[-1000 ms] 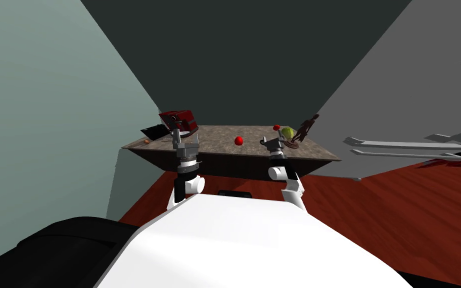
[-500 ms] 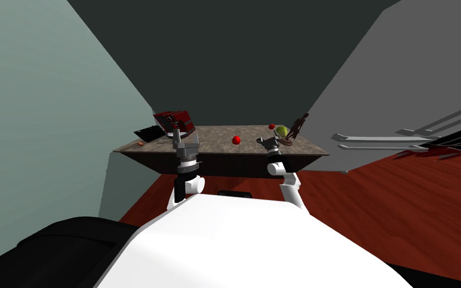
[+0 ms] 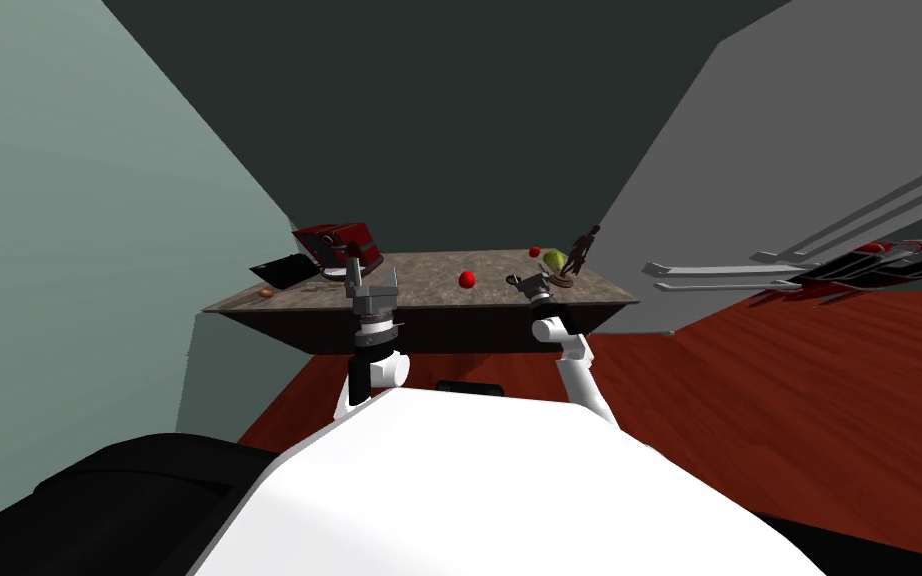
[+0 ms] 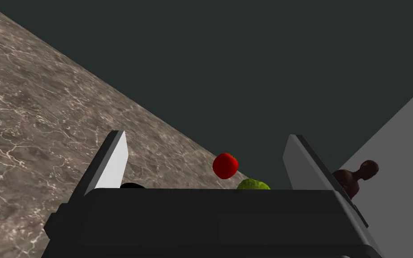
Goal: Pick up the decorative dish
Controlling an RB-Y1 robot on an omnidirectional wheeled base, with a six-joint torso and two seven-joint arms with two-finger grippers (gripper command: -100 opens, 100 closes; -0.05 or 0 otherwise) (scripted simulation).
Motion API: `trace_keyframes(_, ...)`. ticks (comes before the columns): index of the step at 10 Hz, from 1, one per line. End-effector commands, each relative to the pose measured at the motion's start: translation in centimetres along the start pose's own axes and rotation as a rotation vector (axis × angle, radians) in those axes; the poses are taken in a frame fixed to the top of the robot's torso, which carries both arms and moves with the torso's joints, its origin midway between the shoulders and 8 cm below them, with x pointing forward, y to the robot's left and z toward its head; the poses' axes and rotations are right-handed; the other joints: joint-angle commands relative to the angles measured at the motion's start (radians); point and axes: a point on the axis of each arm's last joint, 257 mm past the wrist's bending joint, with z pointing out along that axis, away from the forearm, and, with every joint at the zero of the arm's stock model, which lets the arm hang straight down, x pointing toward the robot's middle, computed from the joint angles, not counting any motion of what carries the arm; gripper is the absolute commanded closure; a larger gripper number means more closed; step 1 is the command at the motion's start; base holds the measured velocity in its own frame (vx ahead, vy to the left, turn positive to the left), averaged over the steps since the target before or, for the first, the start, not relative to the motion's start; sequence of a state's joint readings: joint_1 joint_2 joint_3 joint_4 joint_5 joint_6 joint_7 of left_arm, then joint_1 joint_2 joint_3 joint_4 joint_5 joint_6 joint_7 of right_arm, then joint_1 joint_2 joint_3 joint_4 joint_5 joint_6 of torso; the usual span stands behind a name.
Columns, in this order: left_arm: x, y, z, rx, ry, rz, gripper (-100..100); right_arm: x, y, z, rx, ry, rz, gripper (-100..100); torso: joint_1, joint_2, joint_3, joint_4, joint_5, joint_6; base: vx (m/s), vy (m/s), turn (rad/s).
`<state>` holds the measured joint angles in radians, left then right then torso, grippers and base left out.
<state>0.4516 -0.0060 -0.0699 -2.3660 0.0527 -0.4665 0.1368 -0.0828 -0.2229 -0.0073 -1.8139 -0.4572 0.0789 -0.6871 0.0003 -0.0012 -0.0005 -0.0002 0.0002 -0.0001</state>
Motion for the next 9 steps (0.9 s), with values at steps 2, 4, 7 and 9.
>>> trace_keyframes(2, 0.0, 0.0, 0.0, 0.0, 0.0, 0.0, 0, -1.3, -1.8, 1.5, 0.065, -0.045, 0.12, -100, 0.0, 0.0, 0.0, 0.0, 0.0, 0.0, 0.002, -0.02, -0.082)
trace_keyframes(4, 0.0, 0.0, 0.0, 0.0, 0.0, 0.0, 0, -2.1, -3.1, 2.3, 0.109, -0.079, 0.204, -100, 0.0, -0.001, -0.001, 0.0, 0.0, 0.0, 0.013, -0.033, -0.078)
trace_keyframes(7, 0.0, 0.0, 0.0, 0.0, 0.0, 0.0, 0, -2.9, -4.5, 2.9, 0.148, -0.115, 0.305, -100, -0.001, -0.002, -0.001, 0.0, 0.0, 0.0, 0.022, -0.035, -0.059)
trace_keyframes(9, 0.0, 0.0, 0.0, 0.0, 0.0, 0.0, 0, -3.6, -5.8, 3.4, 0.187, -0.152, 0.385, -100, -0.002, -0.003, -0.002, -0.001, -0.001, 0.0, 0.043, -0.055, -0.052)
